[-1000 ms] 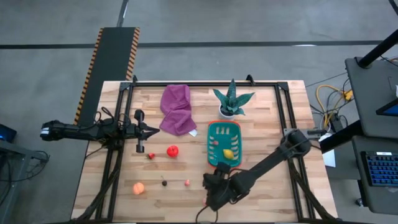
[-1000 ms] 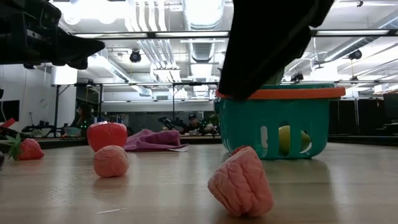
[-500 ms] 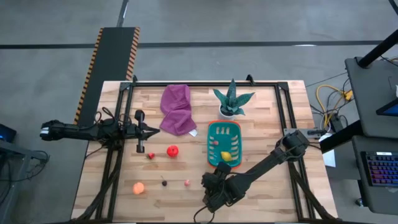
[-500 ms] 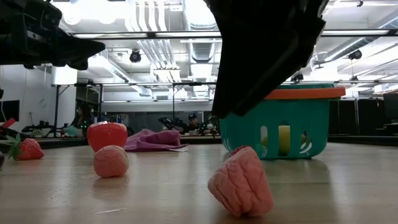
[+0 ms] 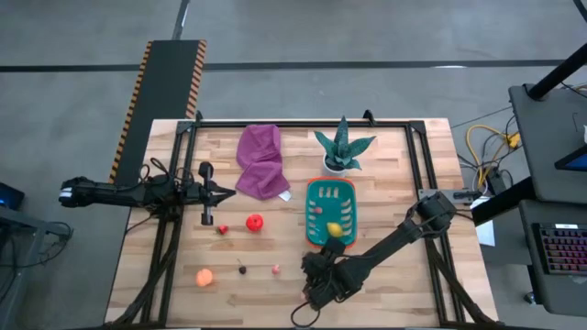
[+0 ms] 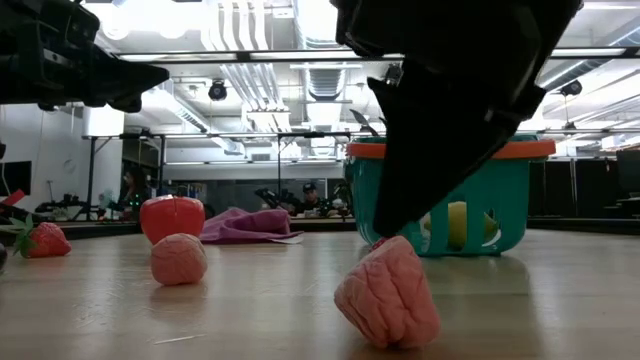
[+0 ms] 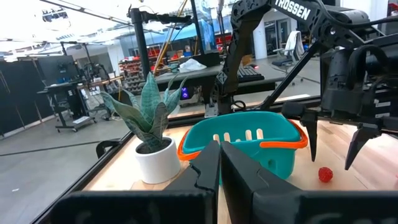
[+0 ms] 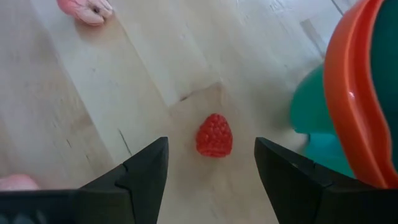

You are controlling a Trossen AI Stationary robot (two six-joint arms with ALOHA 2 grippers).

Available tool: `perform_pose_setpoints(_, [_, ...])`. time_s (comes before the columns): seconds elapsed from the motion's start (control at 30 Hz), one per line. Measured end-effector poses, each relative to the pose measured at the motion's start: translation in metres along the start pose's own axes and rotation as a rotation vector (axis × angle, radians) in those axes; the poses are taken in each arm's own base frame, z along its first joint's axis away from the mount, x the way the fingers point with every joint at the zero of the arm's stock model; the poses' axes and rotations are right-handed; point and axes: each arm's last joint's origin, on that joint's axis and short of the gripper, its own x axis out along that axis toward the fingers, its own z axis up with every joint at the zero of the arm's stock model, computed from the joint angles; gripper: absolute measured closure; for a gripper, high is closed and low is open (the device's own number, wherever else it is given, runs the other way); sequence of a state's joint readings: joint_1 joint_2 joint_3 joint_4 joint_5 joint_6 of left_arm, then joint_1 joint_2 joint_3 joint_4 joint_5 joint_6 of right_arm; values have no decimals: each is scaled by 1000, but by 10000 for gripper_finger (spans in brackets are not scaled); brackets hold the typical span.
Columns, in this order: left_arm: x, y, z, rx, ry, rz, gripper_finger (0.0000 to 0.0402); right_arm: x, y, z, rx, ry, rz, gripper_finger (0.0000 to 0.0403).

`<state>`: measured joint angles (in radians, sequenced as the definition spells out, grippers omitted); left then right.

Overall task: Pick and placing Produce into tupperware
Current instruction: Put the red raspberry into the blue basket

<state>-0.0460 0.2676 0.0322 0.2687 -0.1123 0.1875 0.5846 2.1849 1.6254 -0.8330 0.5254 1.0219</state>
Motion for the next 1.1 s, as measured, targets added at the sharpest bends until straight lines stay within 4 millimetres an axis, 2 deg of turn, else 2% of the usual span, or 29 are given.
perform_pose_setpoints(0.43, [0,0,0,0,-3,0,402,4,2,-1,19,-16,28,172])
perform_pose_setpoints(0.83, [0,0,0,0,-2,0,402,-4,7,2,41,-4,65,172])
perform_pose_setpoints(0.93, [0,0,0,0,-1,0,402,-10,12,-4,68,-20,70,172])
perform_pose_setpoints(1.1, [0,0,0,0,1,0,402,-38,24,-24,77,-213,9,173])
